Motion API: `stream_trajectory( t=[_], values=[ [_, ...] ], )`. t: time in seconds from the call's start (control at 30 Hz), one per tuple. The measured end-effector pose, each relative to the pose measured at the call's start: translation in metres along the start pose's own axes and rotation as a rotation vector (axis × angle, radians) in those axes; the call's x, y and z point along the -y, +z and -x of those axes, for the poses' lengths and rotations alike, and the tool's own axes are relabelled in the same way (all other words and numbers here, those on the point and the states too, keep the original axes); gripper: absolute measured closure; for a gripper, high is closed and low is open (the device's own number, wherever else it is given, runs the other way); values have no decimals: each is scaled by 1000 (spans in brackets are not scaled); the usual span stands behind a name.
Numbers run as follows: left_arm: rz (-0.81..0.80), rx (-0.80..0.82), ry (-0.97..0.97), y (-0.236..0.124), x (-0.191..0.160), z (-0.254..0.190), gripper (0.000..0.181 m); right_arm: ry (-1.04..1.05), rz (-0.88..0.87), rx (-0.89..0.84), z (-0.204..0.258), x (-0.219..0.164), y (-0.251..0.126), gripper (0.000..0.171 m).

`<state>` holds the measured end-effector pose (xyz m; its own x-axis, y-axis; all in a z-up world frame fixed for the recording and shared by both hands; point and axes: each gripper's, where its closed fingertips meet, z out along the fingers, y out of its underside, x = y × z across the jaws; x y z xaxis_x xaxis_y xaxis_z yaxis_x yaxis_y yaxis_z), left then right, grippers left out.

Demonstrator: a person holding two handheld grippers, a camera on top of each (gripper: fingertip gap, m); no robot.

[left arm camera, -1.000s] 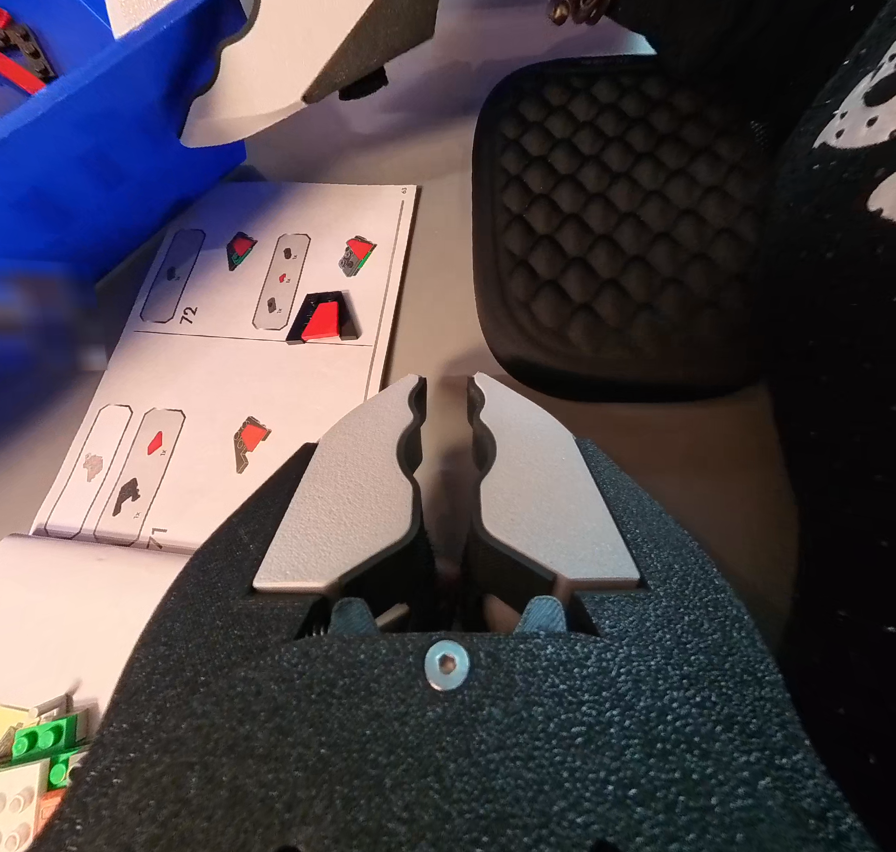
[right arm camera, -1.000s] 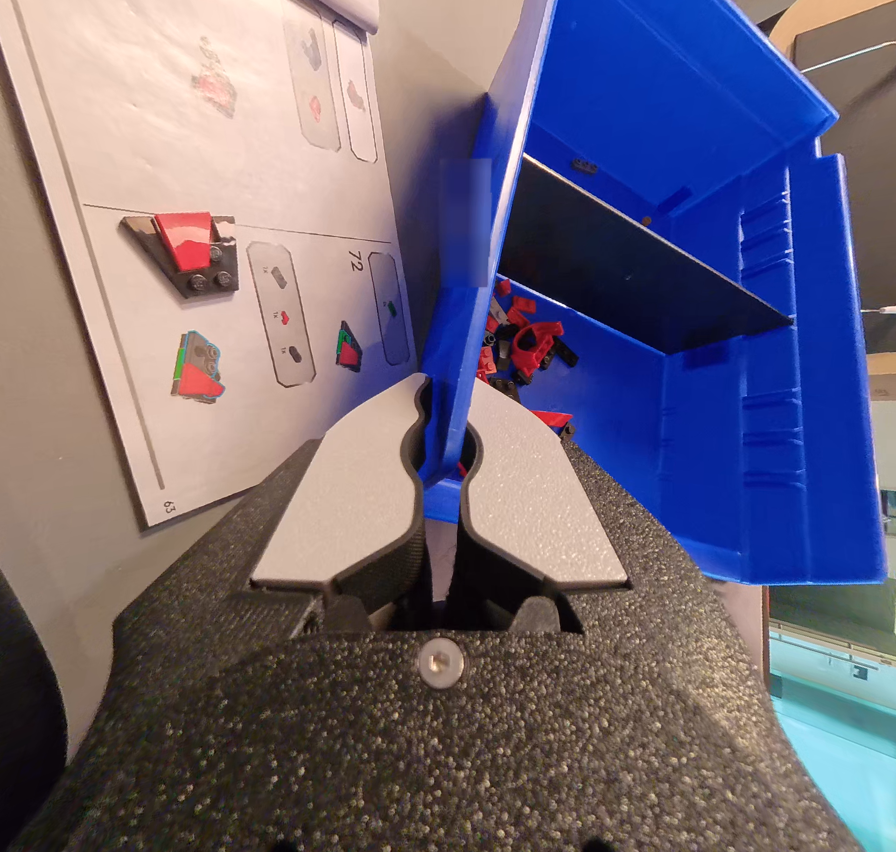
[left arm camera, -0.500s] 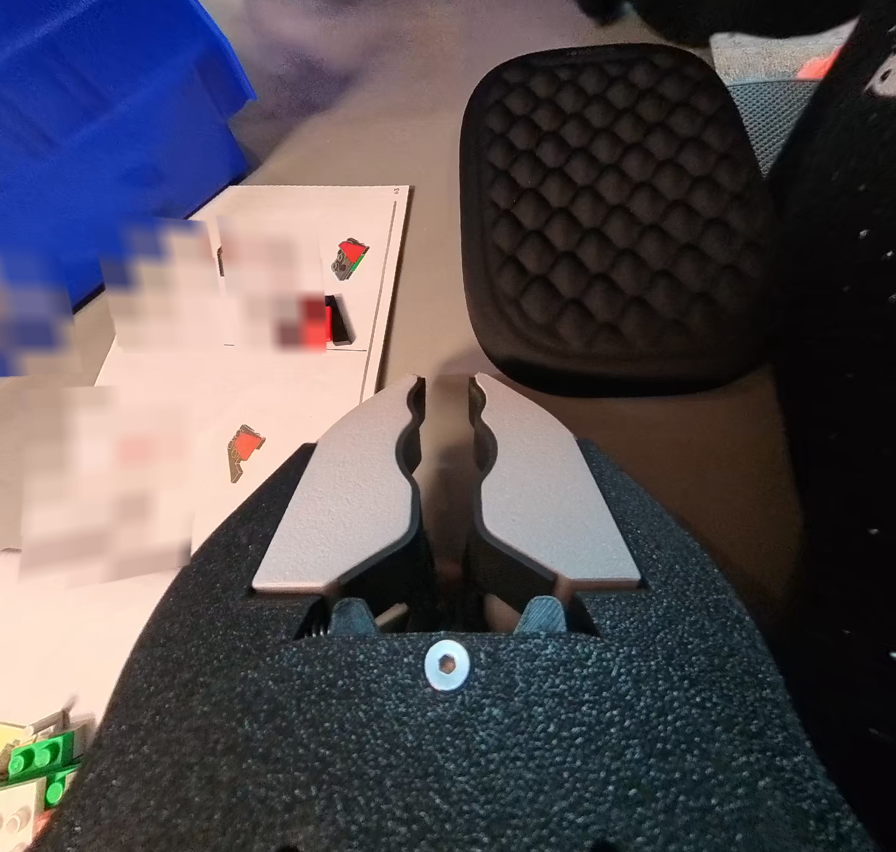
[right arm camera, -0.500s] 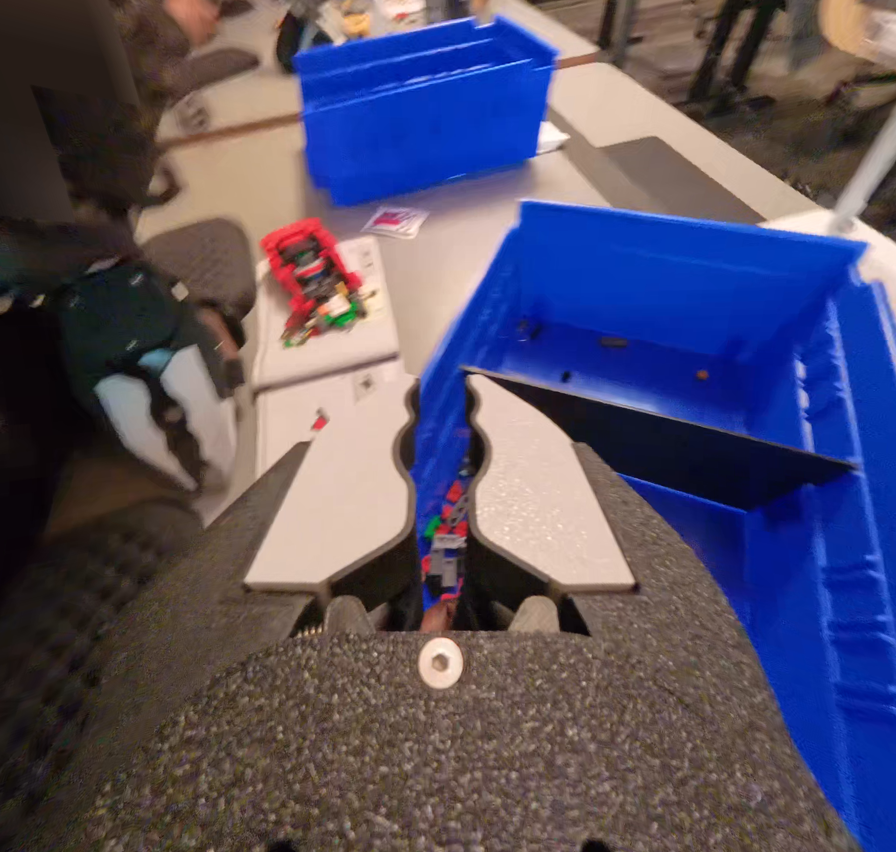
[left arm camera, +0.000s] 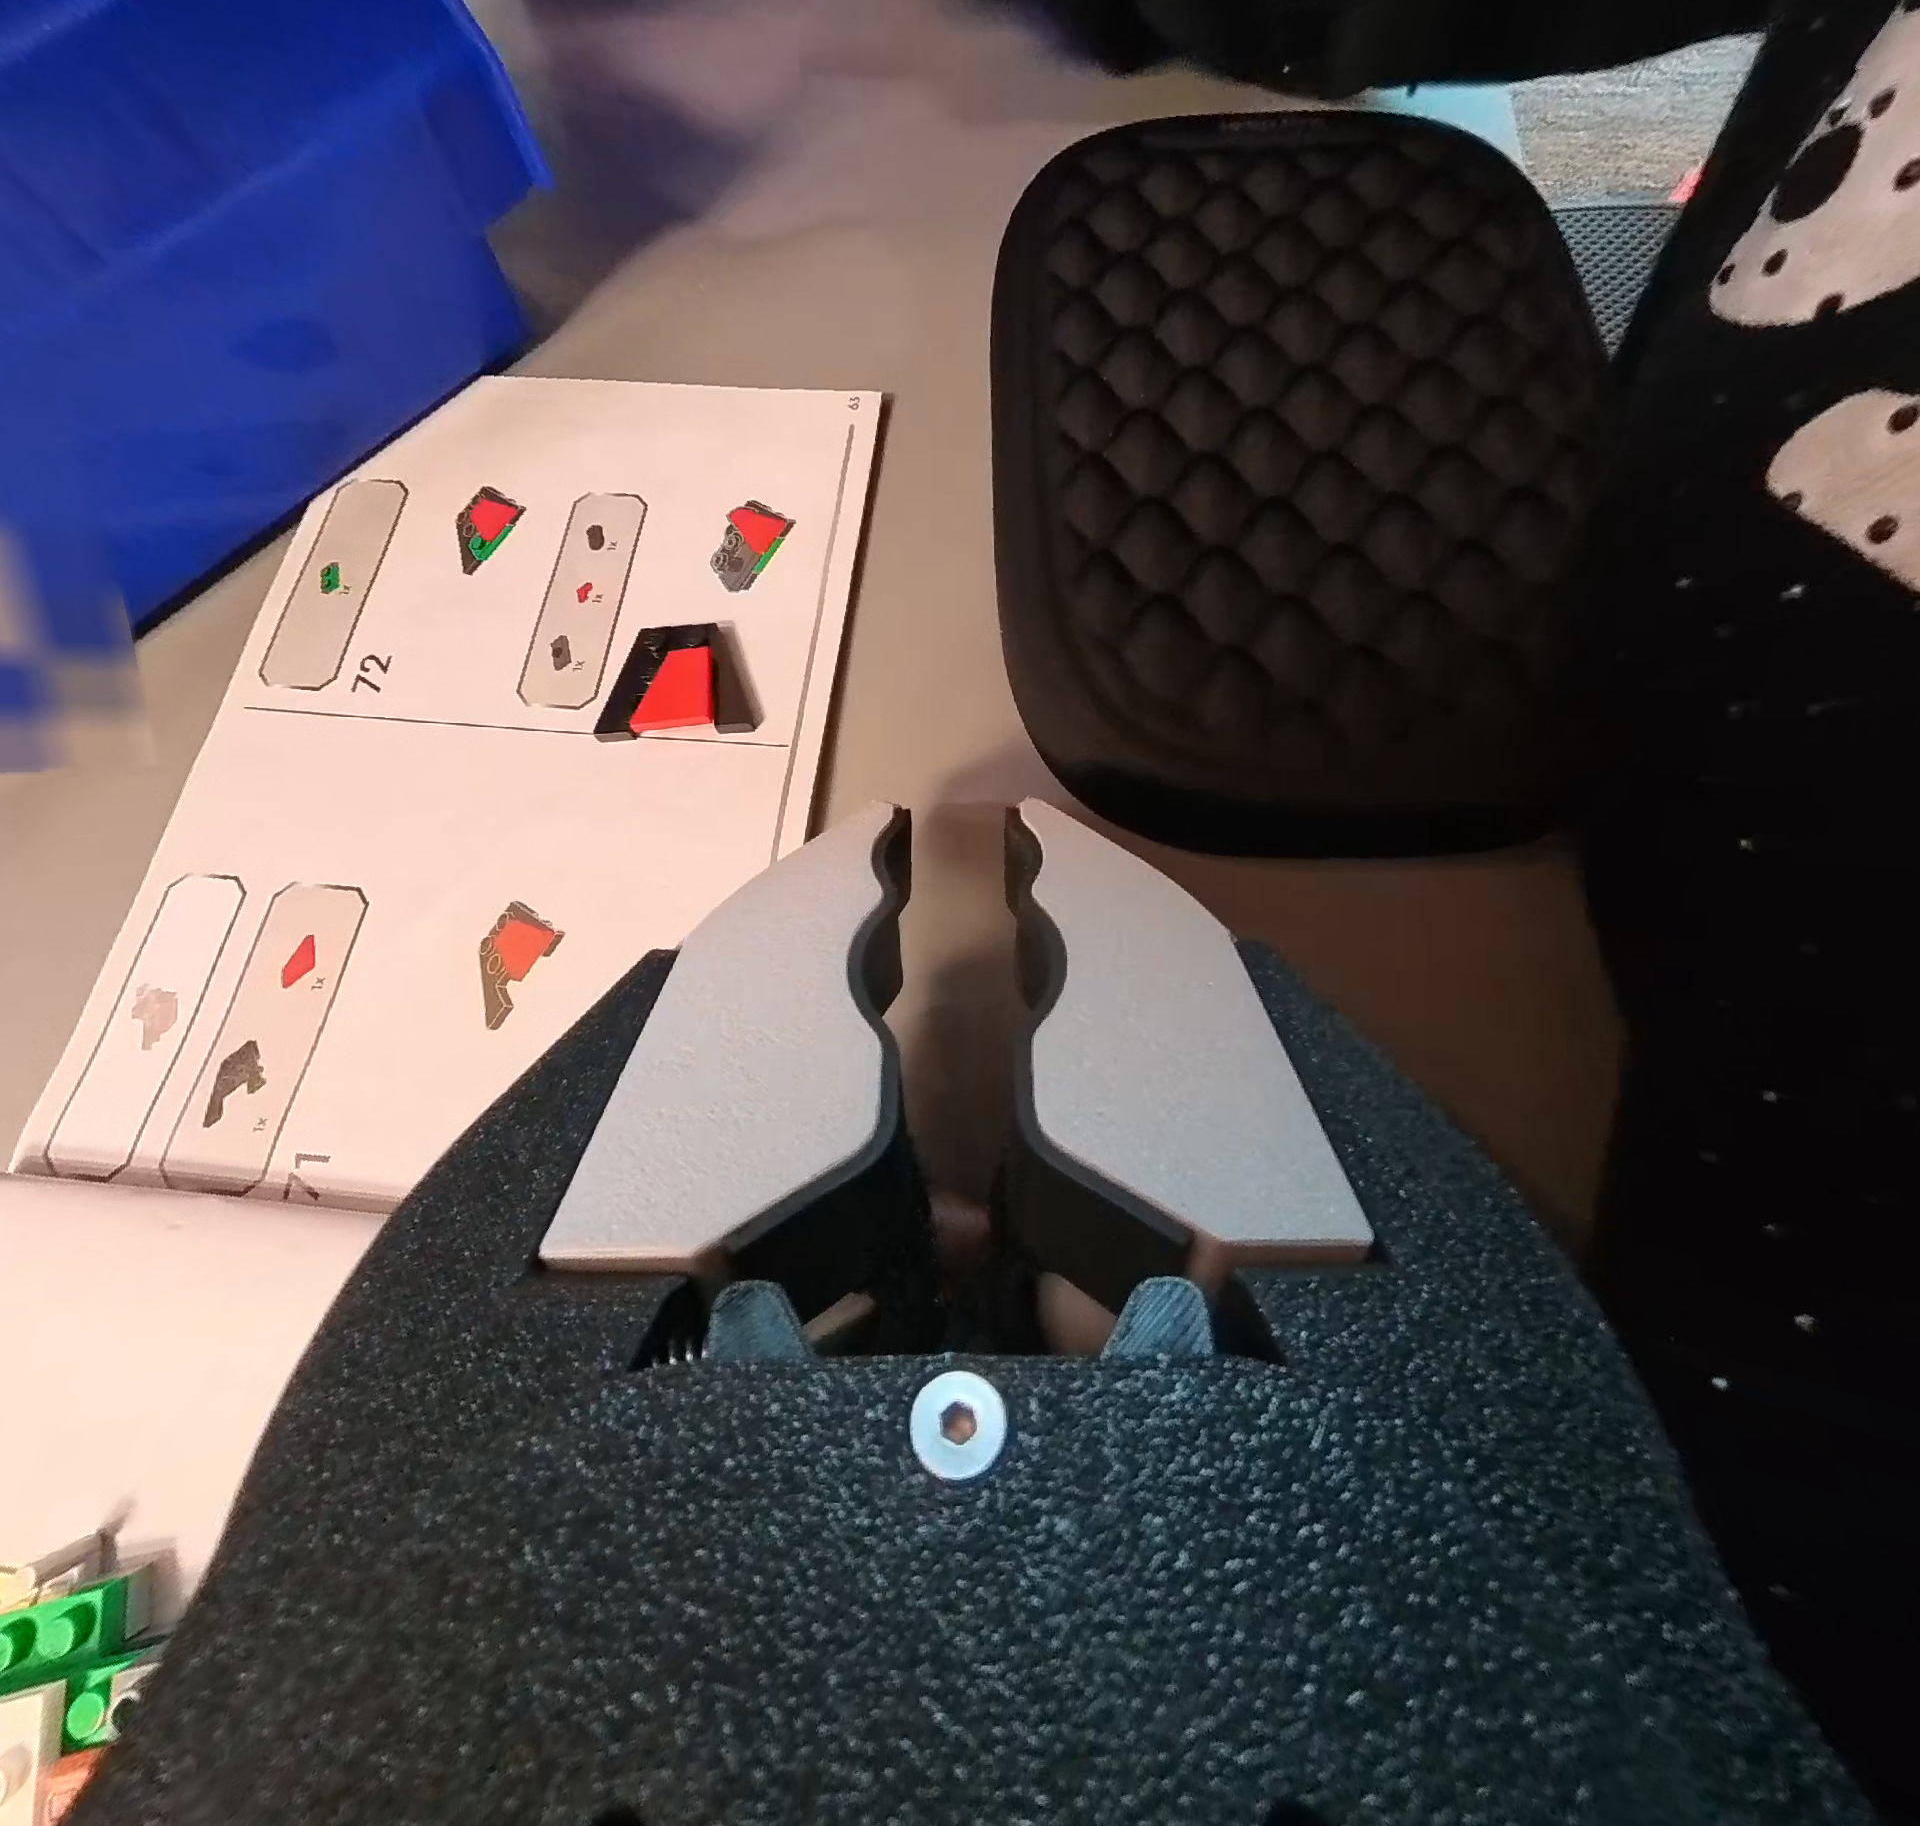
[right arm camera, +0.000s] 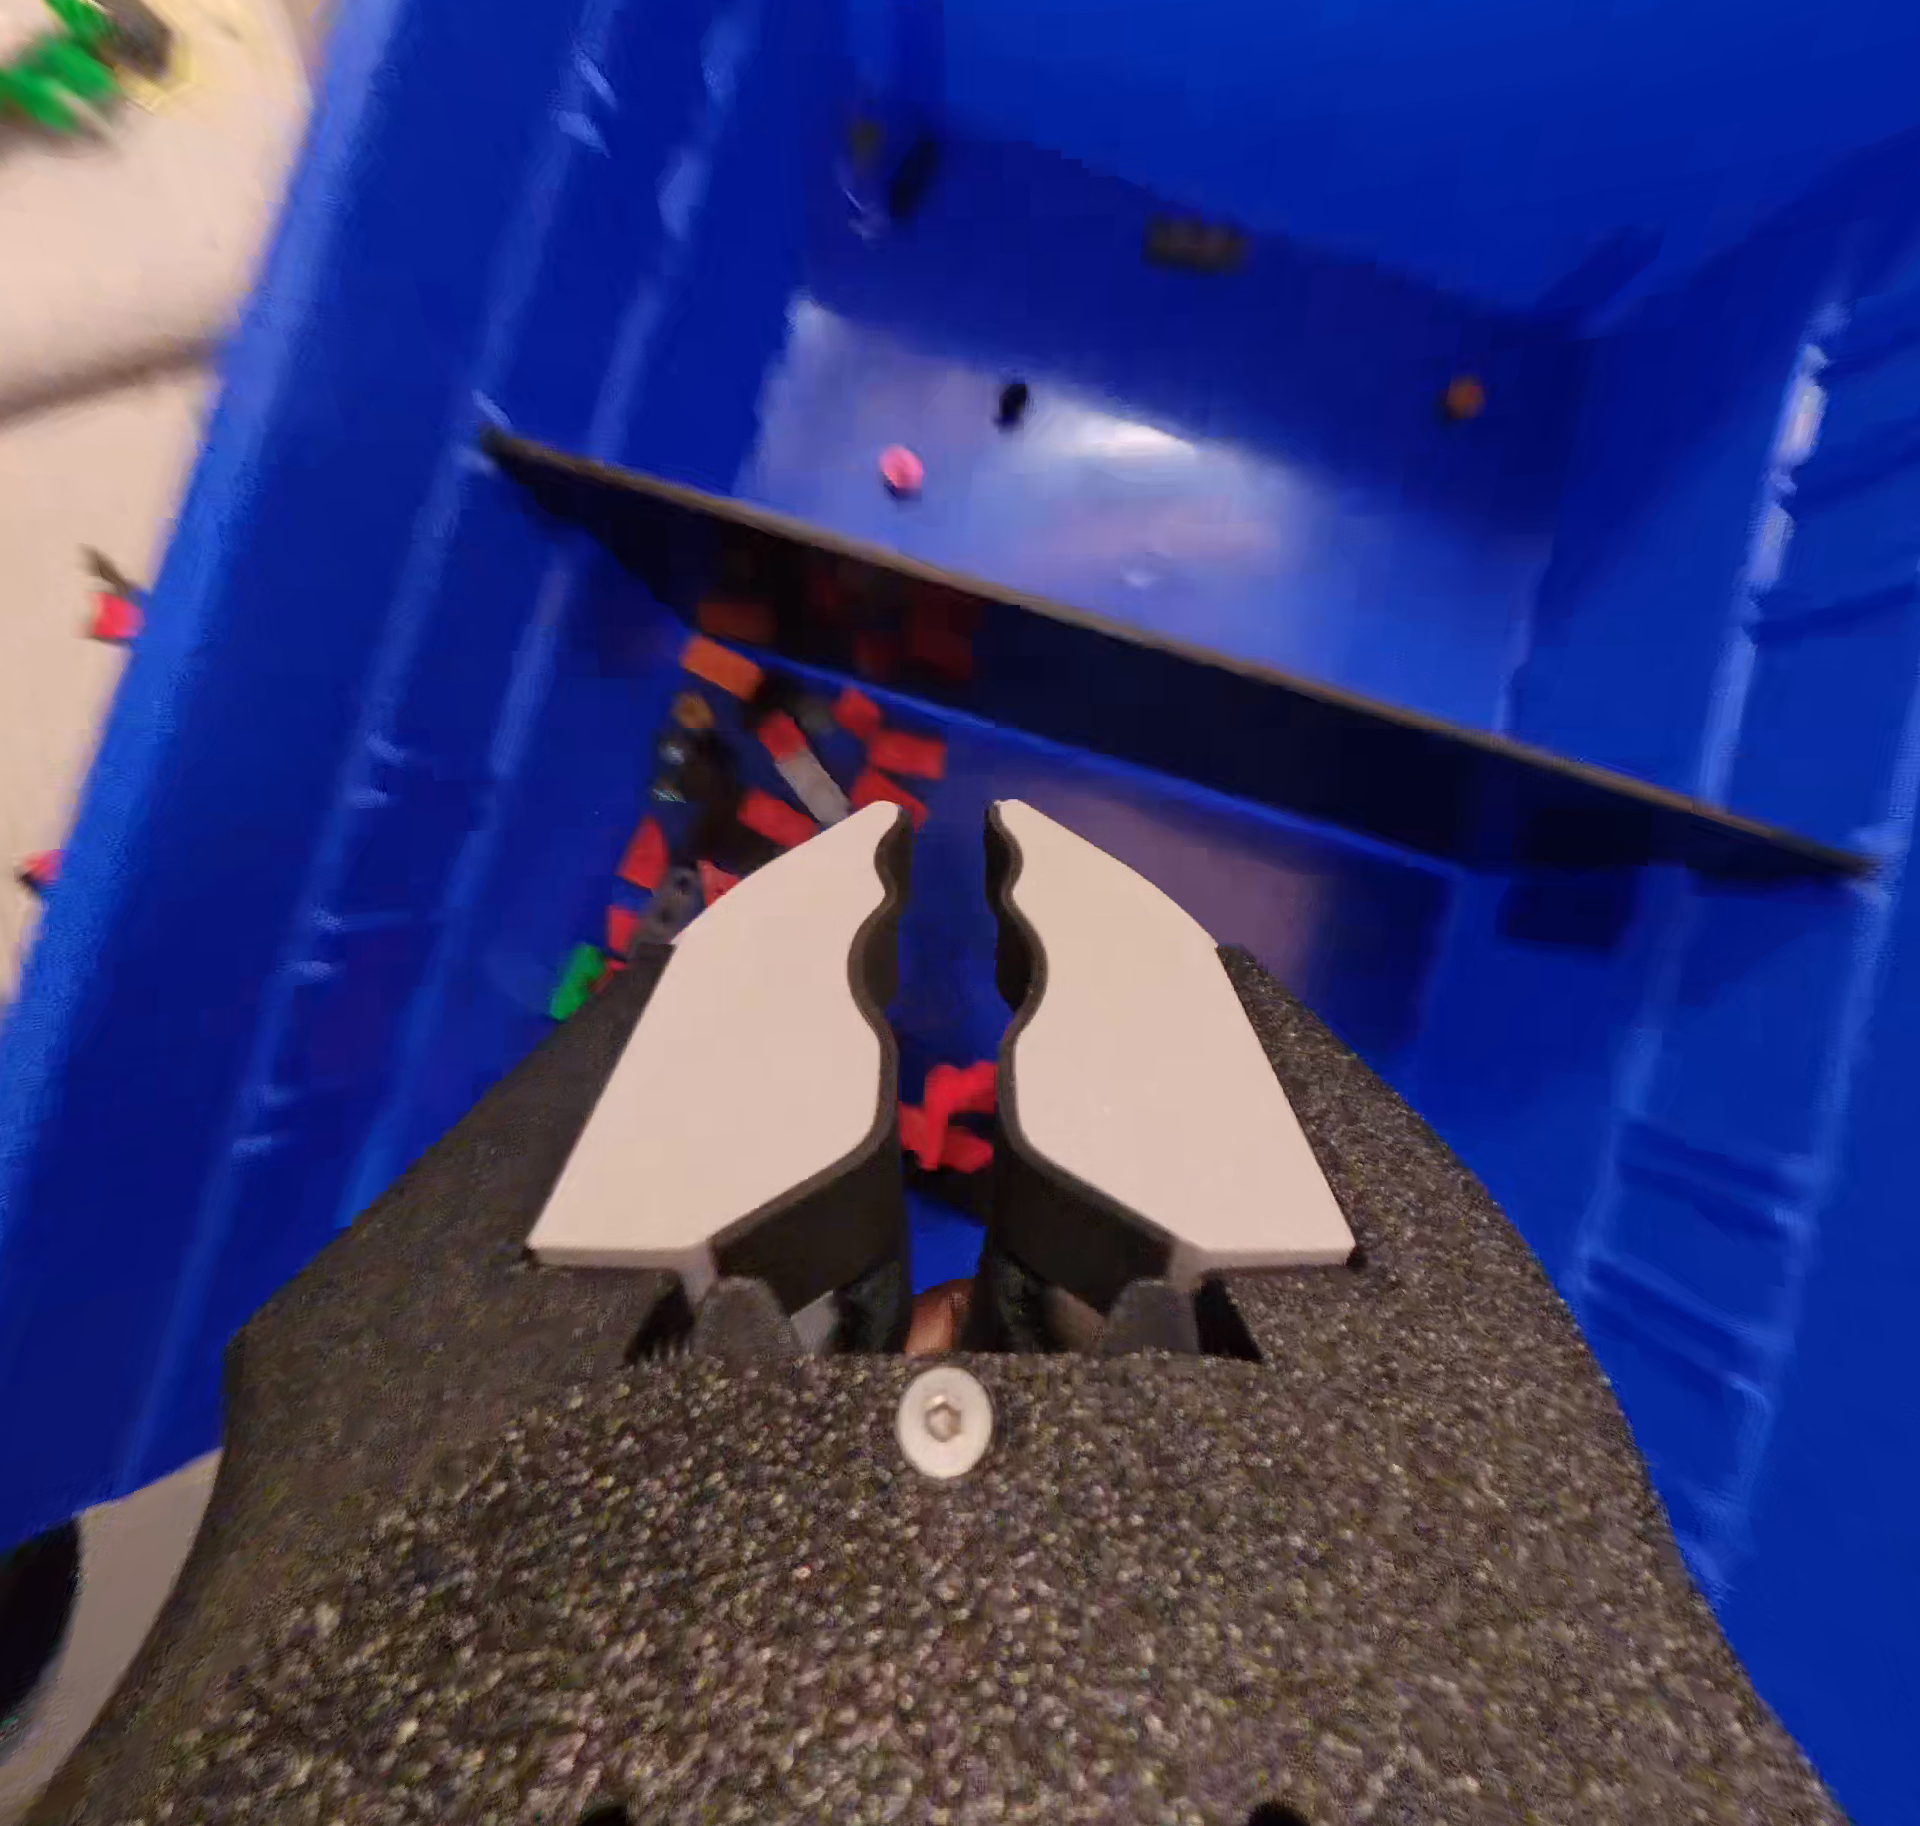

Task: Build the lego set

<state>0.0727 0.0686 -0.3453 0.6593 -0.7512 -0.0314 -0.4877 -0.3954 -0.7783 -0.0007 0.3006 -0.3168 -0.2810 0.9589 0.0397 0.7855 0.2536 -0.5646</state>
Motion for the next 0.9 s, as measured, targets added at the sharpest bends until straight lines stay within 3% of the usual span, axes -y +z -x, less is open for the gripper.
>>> stream_trajectory(
  t=[0.03, 0.13, 0.23, 0.53, 0.57, 0.6, 0.77, 0.9],
  values=[
    [2, 0, 0, 0, 0, 0, 165, -5, 5, 34, 5, 2, 4, 156],
    [-3, 0, 3, -1, 1, 0, 165, -59, 139, 37, 3, -14, 21, 148],
    [-1, -3, 3, -2, 1, 0, 164, -52, 137, 123, 11, -14, 30, 142],
    [5, -4, 10, -1, 0, -1, 164, -56, 128, 216, 14, -16, 30, 156],
    [5, -4, 10, -1, 0, -1, 164, -73, 126, 208, 14, -16, 30, 157],
    [4, -3, 9, -1, 0, -1, 164, -84, 127, 178, 11, -16, 29, 171],
    [-7, 27, 0, -3, 1, 4, 164, -102, 30, 70, 8, 0, 5, 169],
    [-13, 61, 28, -4, 1, 4, 164, -102, 62, -21, -4, -4, -8, 169]
  ],
)
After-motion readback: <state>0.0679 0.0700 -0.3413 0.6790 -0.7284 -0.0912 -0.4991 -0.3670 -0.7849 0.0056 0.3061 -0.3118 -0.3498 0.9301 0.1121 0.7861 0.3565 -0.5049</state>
